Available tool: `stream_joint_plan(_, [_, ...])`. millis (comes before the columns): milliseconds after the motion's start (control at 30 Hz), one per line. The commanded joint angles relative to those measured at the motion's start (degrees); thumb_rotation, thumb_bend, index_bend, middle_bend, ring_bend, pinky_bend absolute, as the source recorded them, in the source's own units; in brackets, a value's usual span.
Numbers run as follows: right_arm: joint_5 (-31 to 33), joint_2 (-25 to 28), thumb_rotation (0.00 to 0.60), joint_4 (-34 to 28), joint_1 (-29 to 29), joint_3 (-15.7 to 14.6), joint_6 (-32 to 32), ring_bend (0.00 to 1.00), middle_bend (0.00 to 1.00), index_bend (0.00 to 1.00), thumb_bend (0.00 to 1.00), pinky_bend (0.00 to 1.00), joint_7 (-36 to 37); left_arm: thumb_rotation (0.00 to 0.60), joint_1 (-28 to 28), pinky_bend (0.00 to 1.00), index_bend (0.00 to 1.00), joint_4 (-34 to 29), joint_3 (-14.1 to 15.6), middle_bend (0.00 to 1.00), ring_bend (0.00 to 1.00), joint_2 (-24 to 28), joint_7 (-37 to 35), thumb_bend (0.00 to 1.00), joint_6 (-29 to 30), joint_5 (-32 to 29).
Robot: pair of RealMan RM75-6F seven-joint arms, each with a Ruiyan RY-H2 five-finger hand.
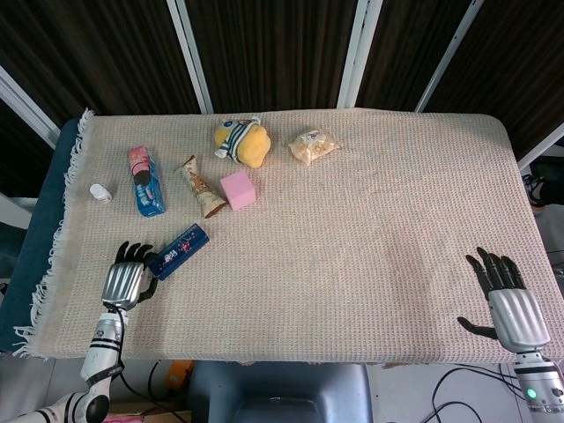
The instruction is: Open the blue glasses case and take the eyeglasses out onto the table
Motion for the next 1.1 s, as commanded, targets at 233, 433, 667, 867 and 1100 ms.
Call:
stream_joint_plan(233, [0.01,-0.06,0.600,0.01,-0.01,-0.01,0.00,0.00,0.00,0.00,0.20,0.00,-0.17,0.600,-0.32,0.06,0.42,0.17,-0.04,0.19,0.11,0.02,-0.22,0.41,-0.12,-0.39])
stream_joint_plan(433, [0.04,-0.07,0.600,0.02,-0.03,0.00,0.02,0.00,0.00,0.00,0.20,0.00,-0.18,0.600,-0.38,0.06,0.43,-0.04,-0.18,0.20,0.11,-0.08,-0.22,0.44,0.04,-0.91])
stream_joint_plan(667, [0.04,-0.06,0.600,0.00,-0.03,0.01,0.02,0.00,0.00,0.00,0.20,0.00,-0.16,0.600,-0.46,0.06,0.45,-0.41,-0.29,0.20,0.11,0.07,-0.36,0.44,0.24,-1.20])
stream_joint_plan(867, [0.01,-0.08,0.600,-0.03,-0.03,0.00,0.03,0.00,0.00,0.00,0.20,0.00,-0.21,0.600,-0.55,0.06,0.46,-0.70,-0.42,0.21,0.11,0.23,-0.60,0.45,0.38,-1.39])
stream_joint_plan(1100, [-0.08,-0.03,0.600,0.03,-0.06,-0.02,0.09,0.00,0.00,0.00,0.20,0.00,-0.01,0.600,-0.71,0.06,0.47,-0.82,-0.62,0.21,0.11,0.30,-0.94,0.46,0.33,-1.72])
